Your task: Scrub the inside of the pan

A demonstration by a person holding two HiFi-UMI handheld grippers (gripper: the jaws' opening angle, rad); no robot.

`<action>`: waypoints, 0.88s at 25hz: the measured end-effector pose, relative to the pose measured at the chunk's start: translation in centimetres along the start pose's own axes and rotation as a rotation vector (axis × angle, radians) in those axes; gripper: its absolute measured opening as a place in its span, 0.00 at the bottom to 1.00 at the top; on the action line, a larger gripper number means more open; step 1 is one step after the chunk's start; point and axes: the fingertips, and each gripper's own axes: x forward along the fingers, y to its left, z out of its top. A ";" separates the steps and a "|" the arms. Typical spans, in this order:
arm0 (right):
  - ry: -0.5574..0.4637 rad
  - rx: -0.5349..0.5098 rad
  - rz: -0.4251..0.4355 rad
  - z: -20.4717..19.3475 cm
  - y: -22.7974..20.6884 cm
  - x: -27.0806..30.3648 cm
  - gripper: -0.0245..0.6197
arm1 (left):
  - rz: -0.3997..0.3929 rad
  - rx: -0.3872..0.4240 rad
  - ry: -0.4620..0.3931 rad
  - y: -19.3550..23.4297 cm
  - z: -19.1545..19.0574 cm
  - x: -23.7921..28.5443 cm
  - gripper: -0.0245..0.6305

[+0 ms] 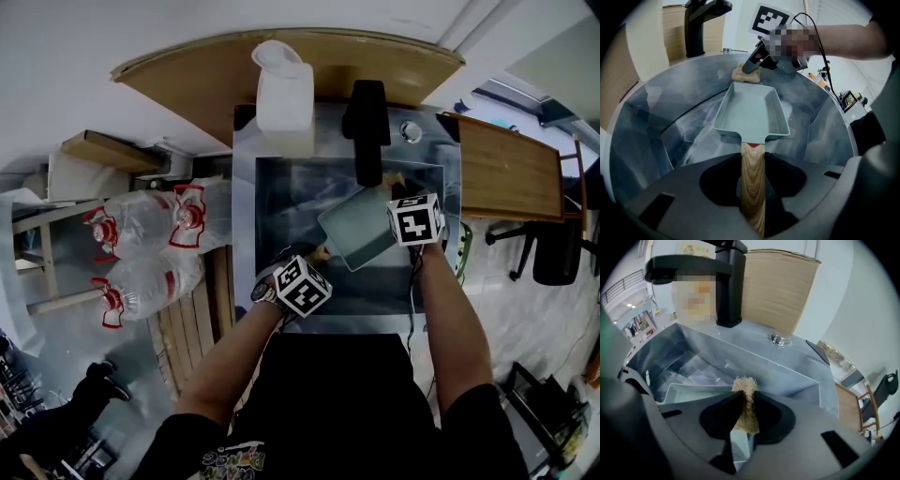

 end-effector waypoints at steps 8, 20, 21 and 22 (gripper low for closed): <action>-0.046 0.138 0.095 -0.3 1.3 -2.0 0.16 | -0.003 0.000 0.002 0.0 0.0 0.0 0.29; 0.020 -0.004 0.295 -3.8 12.7 -2.4 0.16 | -0.003 0.000 0.001 0.0 0.1 -0.1 0.29; 0.026 -0.017 0.304 -4.1 13.4 -2.3 0.16 | -0.002 0.000 0.001 0.0 0.1 -0.1 0.29; 0.033 -0.027 0.311 -4.4 14.0 -2.2 0.16 | -0.001 0.000 0.000 0.0 0.1 0.0 0.29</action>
